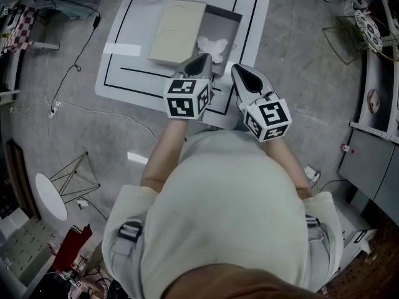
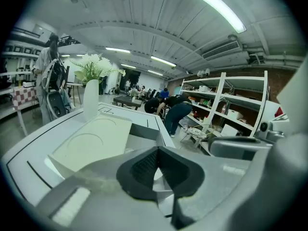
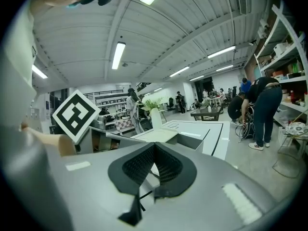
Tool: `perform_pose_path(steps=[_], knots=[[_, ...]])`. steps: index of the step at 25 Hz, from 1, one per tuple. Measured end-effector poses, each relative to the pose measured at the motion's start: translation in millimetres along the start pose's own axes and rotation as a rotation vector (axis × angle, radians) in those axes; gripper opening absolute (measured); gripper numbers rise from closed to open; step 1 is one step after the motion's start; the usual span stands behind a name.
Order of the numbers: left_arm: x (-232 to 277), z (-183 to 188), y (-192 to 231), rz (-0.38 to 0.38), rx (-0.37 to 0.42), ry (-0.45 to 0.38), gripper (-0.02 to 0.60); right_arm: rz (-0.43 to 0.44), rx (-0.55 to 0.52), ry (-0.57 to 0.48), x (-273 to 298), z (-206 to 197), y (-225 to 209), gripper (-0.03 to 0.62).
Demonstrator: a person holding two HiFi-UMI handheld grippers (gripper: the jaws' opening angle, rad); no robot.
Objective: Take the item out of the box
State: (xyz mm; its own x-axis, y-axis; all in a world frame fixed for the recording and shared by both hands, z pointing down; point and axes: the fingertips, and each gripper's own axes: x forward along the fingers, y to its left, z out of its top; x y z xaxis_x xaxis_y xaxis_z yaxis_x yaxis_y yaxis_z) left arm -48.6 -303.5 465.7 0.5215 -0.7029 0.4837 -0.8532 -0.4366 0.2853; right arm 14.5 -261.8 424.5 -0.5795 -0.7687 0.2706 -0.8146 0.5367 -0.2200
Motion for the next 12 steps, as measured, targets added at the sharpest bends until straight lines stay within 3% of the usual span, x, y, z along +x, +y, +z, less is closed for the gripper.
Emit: perform_pose_path(steps=[8, 10, 12], knots=[[29.5, 6.1, 6.2, 0.095, 0.029, 0.084, 0.002, 0.000, 0.027, 0.006, 8.6, 0.8, -13.6, -0.002], [36.2, 5.9, 5.6, 0.096, 0.036, 0.114, 0.072, 0.000, 0.030, 0.008, 10.6, 1.4, -16.4, -0.002], [43.1, 3.6, 8.9, 0.112, 0.045, 0.147, 0.097, -0.002, 0.034, 0.006, 13.6, 1.3, -20.5, -0.002]])
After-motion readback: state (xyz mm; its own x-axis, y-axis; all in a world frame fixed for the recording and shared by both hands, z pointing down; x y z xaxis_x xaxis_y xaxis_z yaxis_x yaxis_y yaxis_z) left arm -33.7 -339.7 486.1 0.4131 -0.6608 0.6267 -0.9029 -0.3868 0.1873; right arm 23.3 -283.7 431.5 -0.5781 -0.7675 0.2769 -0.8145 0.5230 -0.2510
